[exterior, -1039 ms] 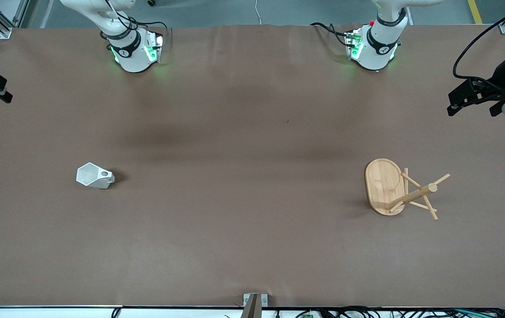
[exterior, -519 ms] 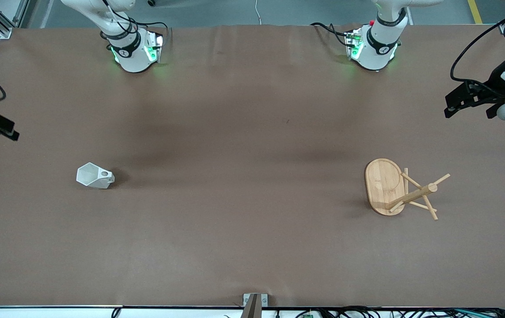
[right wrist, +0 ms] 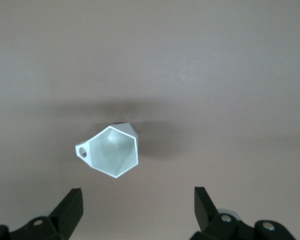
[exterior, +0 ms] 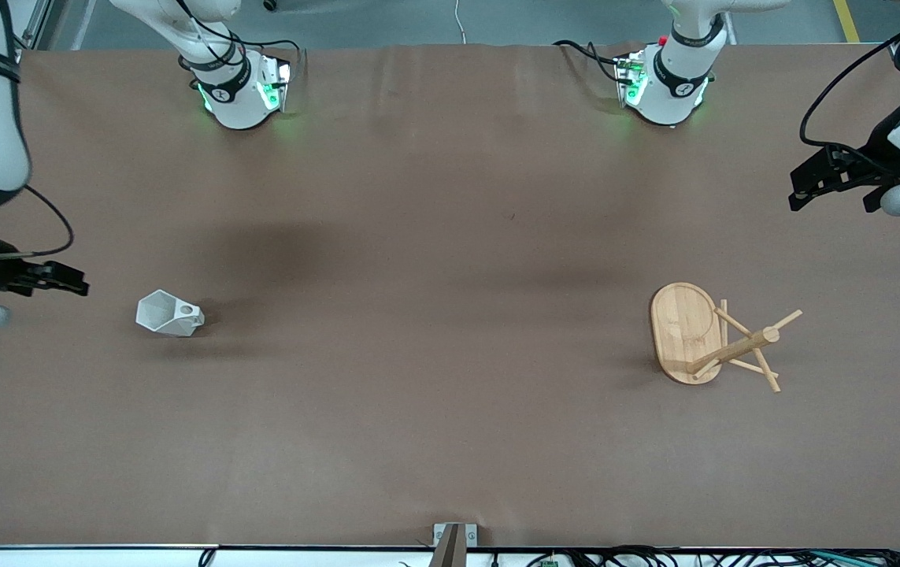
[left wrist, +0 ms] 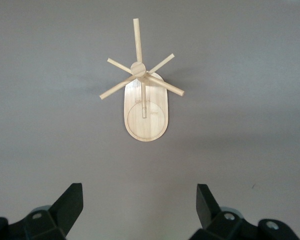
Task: Hang cup on rack
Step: 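Move the right gripper down toward the white cup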
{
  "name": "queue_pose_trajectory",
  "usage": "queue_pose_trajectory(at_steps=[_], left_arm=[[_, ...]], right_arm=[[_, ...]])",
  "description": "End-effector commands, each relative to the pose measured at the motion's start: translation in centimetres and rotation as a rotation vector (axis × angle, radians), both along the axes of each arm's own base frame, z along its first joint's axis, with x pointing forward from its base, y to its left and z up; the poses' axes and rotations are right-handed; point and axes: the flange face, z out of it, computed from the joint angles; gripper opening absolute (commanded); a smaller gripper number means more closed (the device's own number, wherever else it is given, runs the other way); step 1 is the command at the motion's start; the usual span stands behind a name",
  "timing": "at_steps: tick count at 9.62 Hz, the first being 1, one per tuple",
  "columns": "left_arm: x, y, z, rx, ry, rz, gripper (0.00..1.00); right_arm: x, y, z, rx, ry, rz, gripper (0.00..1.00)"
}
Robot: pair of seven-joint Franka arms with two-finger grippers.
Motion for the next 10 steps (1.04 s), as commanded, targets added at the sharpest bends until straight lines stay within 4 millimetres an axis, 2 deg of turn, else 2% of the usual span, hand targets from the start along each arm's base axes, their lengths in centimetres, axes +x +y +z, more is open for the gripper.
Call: queue_pose_trajectory(at_steps=[1, 3, 4, 6, 10], left_arm=[[0.4, 0.1, -1.7, -0.013, 0.04, -0.004, 1.0], [0.3, 0.2, -1.8, -0.013, 0.043, -0.003, 1.0], [0.3, 0.1, -1.8, -0.013, 0.042, -0.006, 1.0], [0.1, -0.1, -2.0, -0.01, 0.058, -0.01, 1.0], [0.2, 0.1, -2.1, -0.002, 0.061, -0.002, 1.0]], right_arm=[[-2.1, 0.7, -3.1, -0.007, -0.015, 0.023, 0.98], [-2.4, 1.3, -6.2, -0.003, -0.008, 0.061, 0.98], [-2.3, 1.2, -8.1, 0.002, 0.013, 0.081, 0.97], [-2.2, 1.2, -10.6, 0.007, 0.025, 0.113, 0.97], [-1.0, 1.5, -14.5, -0.004, -0.013, 0.124, 0.96]])
